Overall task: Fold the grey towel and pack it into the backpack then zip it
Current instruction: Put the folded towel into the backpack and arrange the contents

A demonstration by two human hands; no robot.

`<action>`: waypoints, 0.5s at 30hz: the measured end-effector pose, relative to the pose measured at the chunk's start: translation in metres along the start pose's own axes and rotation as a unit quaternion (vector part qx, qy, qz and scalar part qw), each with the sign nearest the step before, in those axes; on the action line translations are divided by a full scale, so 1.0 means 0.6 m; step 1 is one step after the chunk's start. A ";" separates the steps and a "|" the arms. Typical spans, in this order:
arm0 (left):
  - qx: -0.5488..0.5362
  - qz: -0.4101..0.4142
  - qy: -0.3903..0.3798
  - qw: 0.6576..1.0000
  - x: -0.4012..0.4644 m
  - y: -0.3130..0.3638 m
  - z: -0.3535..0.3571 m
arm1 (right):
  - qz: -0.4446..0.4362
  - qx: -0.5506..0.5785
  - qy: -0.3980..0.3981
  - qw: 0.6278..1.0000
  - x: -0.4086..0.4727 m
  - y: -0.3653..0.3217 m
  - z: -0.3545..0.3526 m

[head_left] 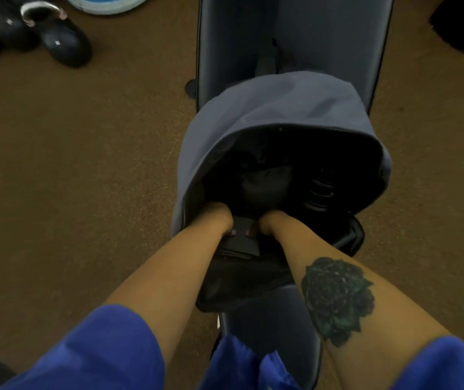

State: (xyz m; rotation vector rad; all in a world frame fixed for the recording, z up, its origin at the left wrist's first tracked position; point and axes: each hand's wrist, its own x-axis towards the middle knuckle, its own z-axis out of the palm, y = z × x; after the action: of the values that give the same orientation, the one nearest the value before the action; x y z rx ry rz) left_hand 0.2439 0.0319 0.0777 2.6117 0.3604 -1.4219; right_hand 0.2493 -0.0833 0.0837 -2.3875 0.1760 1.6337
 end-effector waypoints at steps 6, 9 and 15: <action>0.028 0.011 -0.030 0.999 -0.009 0.001 -0.006 | -0.016 0.091 -0.014 0.996 -0.007 0.015 0.005; 0.060 0.007 -0.038 0.997 -0.014 0.007 -0.005 | 0.015 0.093 0.051 0.994 -0.002 0.026 0.009; 0.064 0.023 -0.048 0.997 -0.024 0.013 -0.009 | 0.051 0.079 0.206 0.974 0.003 0.039 0.022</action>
State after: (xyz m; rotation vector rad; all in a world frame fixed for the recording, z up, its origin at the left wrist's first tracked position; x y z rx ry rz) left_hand 0.2428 0.0234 0.0926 2.6170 0.2014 -1.5981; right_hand 0.2328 -0.1023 0.0747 -2.5933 0.4890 1.0914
